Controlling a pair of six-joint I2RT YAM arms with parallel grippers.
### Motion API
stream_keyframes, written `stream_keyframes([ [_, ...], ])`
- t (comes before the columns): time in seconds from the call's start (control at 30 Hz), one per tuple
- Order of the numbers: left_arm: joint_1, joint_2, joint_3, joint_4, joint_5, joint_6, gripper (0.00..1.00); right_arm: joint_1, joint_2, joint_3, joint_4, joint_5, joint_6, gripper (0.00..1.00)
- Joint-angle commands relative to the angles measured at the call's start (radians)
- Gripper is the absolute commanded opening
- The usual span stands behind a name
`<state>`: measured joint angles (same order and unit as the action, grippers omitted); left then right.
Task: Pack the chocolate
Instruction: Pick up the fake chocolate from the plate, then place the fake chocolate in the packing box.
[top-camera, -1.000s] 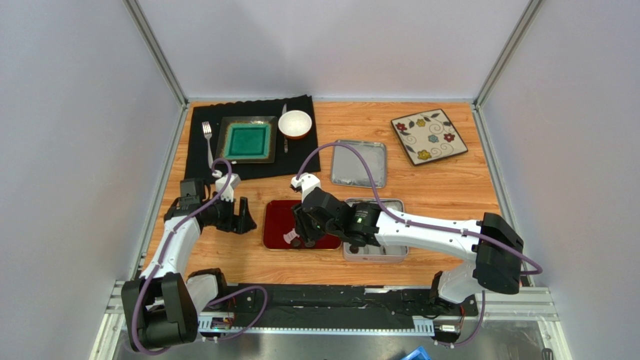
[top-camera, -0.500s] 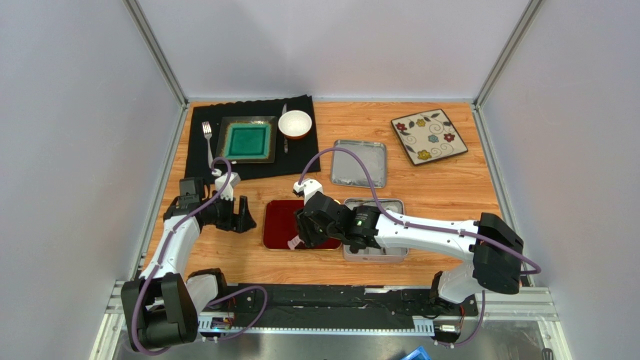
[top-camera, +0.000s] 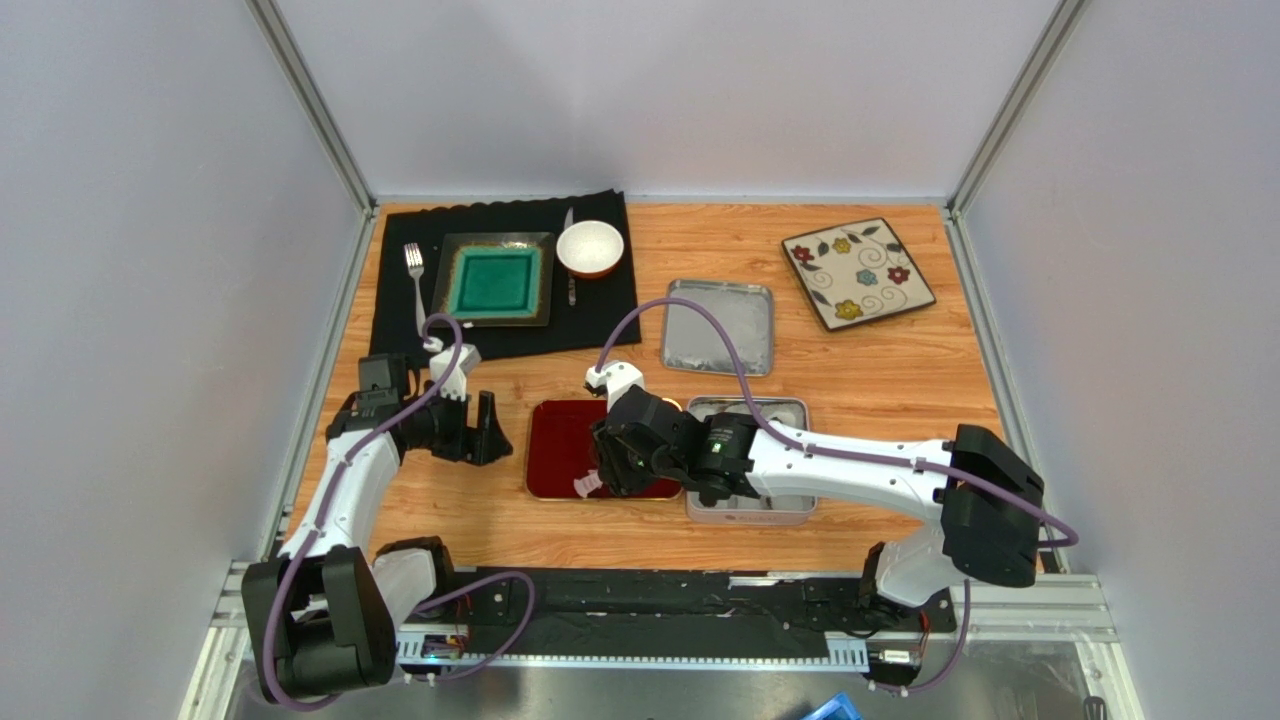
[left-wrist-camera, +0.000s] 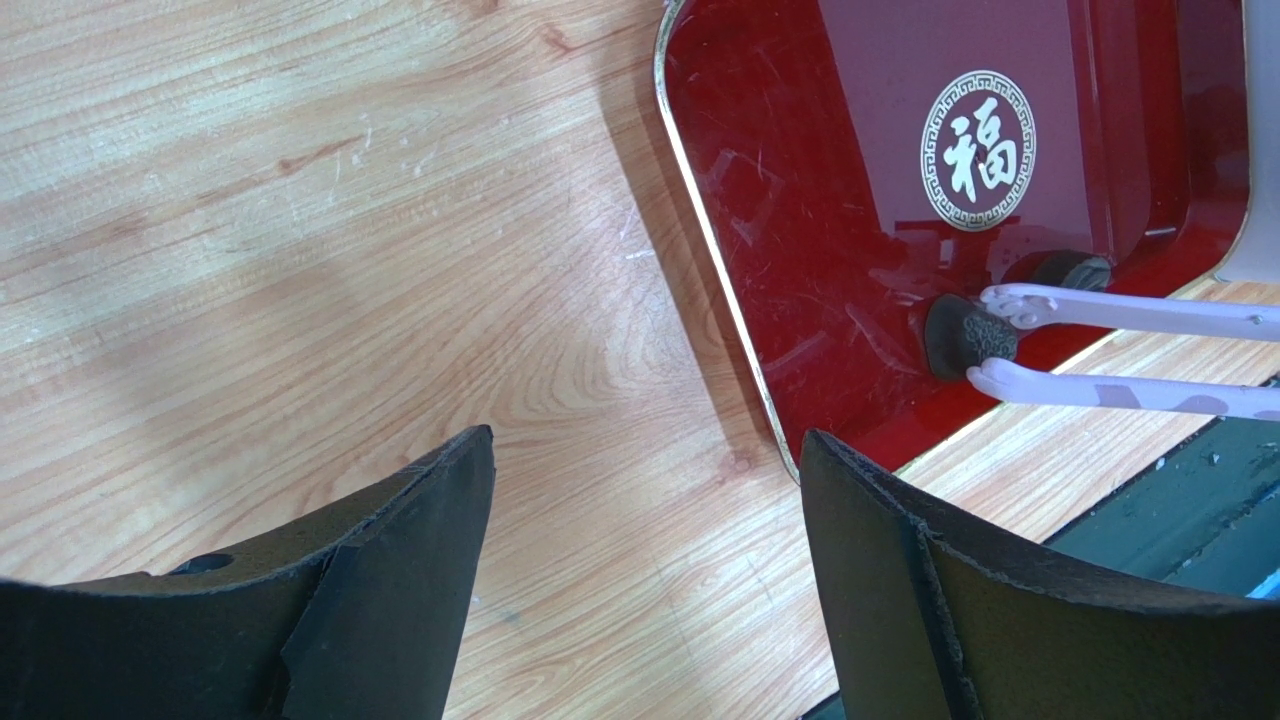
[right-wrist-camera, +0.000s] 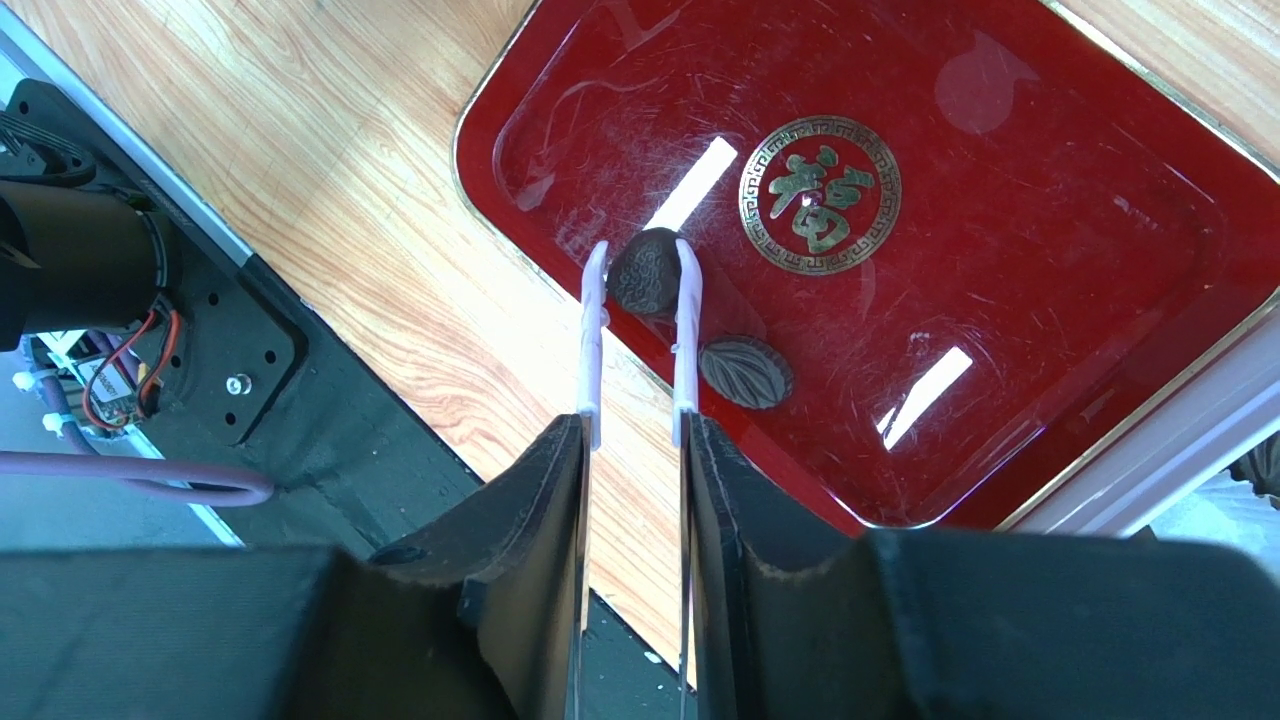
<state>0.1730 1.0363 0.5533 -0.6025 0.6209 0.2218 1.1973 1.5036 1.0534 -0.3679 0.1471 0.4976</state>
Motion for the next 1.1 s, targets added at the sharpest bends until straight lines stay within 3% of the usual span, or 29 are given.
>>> stream_keyframes([
  [0.0, 0.008, -0.004, 0.043, 0.001, 0.026, 0.005, 0.83, 0.008, -0.031, 0.037, 0.0, 0.037, -0.024, 0.14],
  [0.2, 0.008, -0.007, 0.046, -0.003, 0.025, 0.007, 0.83, -0.007, -0.097, 0.074, -0.034, 0.109, -0.065, 0.11],
  [0.47, 0.008, -0.007, 0.048, -0.006, 0.025, 0.005, 0.83, -0.056, -0.33, 0.051, -0.226, 0.195, -0.067, 0.11],
  [0.8, 0.008, -0.005, 0.049, -0.006, 0.031, 0.001, 0.83, -0.058, -0.735, -0.128, -0.543, 0.321, 0.154, 0.11],
  [1.07, 0.008, -0.01, 0.05, -0.013, 0.036, 0.001, 0.83, -0.058, -0.783, -0.118, -0.747, 0.364, 0.312, 0.11],
])
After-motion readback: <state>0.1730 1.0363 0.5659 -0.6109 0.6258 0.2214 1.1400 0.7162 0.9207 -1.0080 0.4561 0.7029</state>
